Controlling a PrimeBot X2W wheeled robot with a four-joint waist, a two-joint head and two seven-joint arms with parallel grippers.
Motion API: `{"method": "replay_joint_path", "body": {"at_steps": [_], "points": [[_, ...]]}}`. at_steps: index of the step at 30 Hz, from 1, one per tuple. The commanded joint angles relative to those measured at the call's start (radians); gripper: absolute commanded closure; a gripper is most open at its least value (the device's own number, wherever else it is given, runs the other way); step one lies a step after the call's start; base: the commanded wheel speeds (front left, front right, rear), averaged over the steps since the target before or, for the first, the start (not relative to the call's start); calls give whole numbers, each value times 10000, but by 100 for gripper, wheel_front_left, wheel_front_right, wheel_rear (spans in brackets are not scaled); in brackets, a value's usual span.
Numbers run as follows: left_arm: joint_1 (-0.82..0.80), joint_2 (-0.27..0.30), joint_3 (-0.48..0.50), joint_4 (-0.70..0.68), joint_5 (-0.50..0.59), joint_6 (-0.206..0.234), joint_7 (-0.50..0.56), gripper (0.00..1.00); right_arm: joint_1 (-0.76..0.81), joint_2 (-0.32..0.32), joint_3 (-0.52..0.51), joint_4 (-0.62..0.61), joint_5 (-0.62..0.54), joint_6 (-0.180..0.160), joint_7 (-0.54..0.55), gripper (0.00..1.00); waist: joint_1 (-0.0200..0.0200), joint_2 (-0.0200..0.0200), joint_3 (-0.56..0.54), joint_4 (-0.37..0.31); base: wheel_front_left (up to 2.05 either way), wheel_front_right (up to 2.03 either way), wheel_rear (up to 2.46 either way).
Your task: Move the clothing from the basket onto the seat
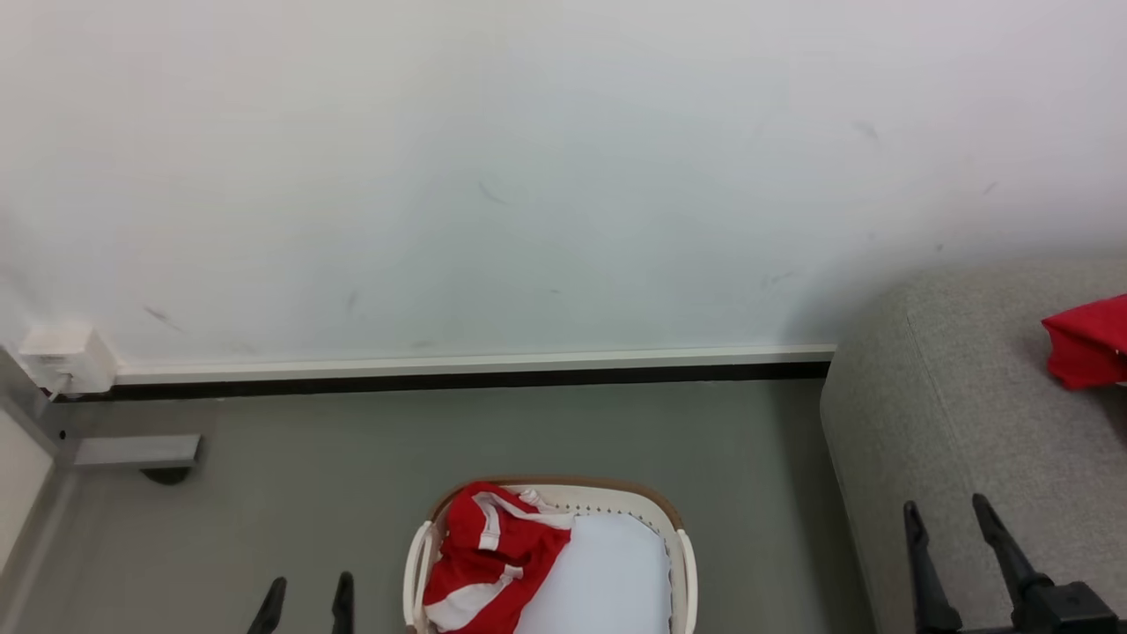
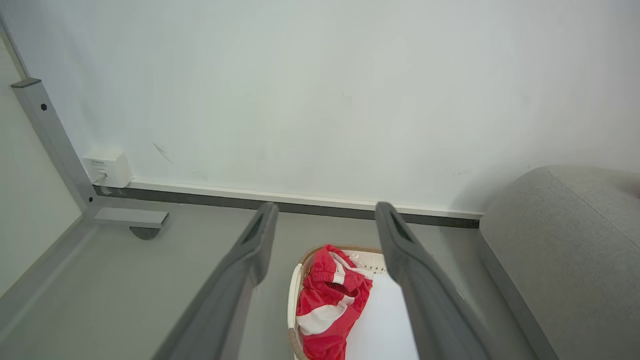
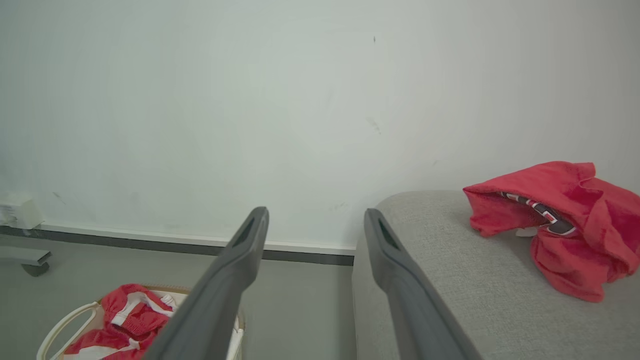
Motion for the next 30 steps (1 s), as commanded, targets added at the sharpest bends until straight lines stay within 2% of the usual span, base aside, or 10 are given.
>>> {"method": "replay_joint_path", "body": {"at_steps": [1, 7, 19, 30], "points": [[189, -83, 154, 85, 202, -162, -5, 0, 258, -39, 154, 8, 100, -25, 9, 0, 4, -1, -178, 158, 0, 0, 0], [296, -347, 629, 263, 468, -475, -5, 0, 362, -40, 488, 245, 335, -25, 9, 0, 4, -1, -280, 239, 0, 0, 0], [248, -627, 1129, 347, 851, -825, -6, 0, 204, -39, 573, 409, 413, -25, 9, 0, 4, -1, -246, 188, 0, 0, 0], [-456, -704, 718, 717, 1027, -1048, -6, 0, -129, -37, 675, 241, 237, -25, 9, 0, 4, -1, 410, -236, 0, 0, 0]]}}
